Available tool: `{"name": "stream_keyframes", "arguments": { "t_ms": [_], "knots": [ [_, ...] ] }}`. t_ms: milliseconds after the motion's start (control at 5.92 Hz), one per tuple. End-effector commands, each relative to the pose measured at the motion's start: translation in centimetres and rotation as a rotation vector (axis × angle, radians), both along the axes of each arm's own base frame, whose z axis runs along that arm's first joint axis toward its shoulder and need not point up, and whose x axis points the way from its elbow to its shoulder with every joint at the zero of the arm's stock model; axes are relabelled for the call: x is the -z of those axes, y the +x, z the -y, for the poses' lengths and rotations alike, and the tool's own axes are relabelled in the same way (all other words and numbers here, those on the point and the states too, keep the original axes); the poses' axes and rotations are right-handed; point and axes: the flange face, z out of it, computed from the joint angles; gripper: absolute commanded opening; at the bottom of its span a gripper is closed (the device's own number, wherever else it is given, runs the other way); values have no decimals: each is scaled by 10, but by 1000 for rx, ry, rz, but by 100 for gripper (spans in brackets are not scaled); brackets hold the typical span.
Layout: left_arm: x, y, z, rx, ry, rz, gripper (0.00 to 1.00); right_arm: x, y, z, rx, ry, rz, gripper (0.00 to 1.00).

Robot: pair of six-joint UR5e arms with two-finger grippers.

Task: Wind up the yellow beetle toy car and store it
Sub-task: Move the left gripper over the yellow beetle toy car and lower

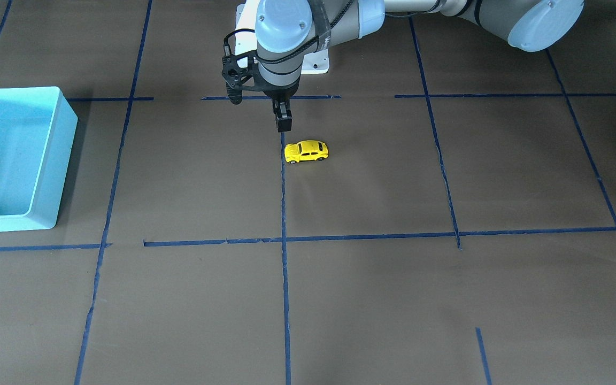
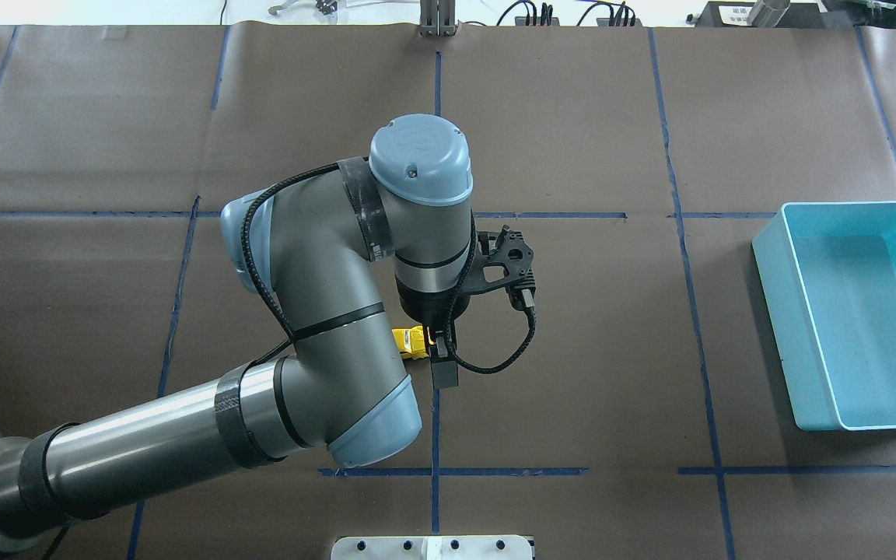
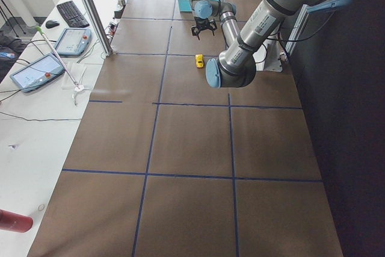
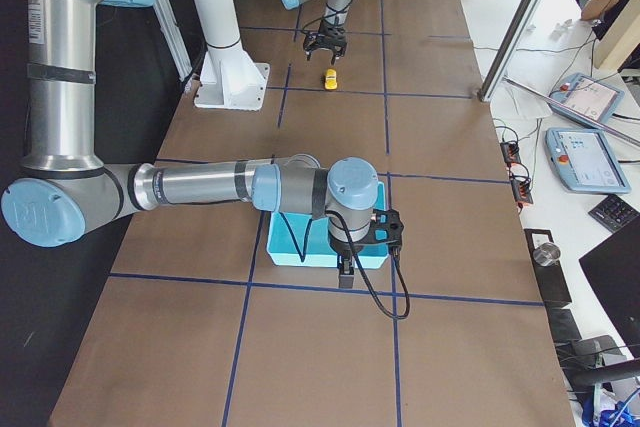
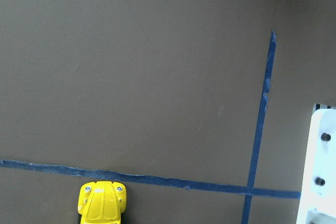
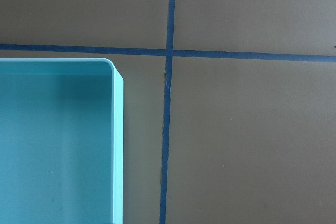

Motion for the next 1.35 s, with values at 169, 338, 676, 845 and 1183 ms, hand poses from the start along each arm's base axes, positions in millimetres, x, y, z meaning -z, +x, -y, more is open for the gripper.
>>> {"name": "stream_keyframes", "arguments": {
  "t_ms": [169,338,676,845,1183],
  "knots": [
    [-14,13,-3,31,168,189,100,0,1,0,-2,1,0,100],
    [-17,22,-12,49,207,224,100,-1,0,0,0,-2,0,100],
    [-27,37,-8,103,214,229,100,-2,0,0,0,-3,-1,100],
    [-34,46,0,122,237,225,100,-1,0,0,0,-3,0,100],
    [-56,69,8,189,182,206,100,-2,0,-1,0,-5,-1,100]
  ]
}}
